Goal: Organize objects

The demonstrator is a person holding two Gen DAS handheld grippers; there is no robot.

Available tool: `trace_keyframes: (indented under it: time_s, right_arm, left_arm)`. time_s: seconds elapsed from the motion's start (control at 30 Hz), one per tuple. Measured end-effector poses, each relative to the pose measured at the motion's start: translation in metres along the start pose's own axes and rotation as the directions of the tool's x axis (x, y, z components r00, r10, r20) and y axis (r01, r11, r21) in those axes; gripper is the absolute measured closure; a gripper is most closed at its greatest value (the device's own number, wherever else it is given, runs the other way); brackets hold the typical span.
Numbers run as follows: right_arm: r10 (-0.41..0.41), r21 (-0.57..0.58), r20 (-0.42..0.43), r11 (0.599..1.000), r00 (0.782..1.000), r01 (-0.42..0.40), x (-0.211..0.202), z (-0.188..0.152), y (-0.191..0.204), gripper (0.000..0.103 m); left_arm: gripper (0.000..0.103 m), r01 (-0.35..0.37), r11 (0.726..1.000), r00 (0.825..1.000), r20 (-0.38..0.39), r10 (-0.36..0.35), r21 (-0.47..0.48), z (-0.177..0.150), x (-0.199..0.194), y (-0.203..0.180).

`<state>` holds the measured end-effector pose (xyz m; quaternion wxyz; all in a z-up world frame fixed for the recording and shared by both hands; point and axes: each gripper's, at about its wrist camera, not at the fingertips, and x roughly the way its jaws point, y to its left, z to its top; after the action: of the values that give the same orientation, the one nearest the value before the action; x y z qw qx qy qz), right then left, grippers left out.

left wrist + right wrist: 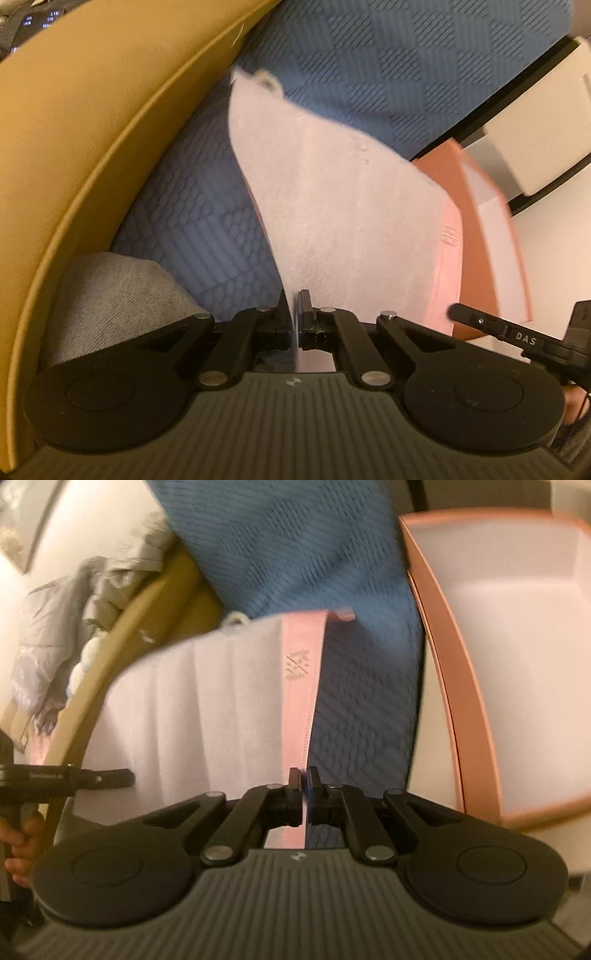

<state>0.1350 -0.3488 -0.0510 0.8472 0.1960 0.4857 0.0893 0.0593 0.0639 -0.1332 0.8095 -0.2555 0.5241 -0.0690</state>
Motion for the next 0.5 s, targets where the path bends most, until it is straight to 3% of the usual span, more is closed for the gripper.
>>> trace_keyframes:
  time_s: [0.27,0.47,0.5]
  right_arm:
    - [-0.033,0.102,-0.025,0.994,0.999,0.036,0.008,-0.016,-0.013,0.095]
    - [-0.038,0.081,-0.052,0.996,0.998,0.042,0.005,-0.020,-0.010,0.089]
    - [-0.038,0.069,-0.055,0.997,0.998,0.042,0.005,-0.021,-0.008,0.079]
  left_arm:
    - [0.097,-0.050,0.998,0.999,0.002,0.050,0.036,0.020,0.018,-0.030]
    - [0.048,-0.076,0.996,0.994,0.079,0.073,0.036,0.033,0.010,-0.045]
    - [0.044,-0.093,0.995,0.991,0.100,0.088,0.038,0.034,0.003,-0.047]
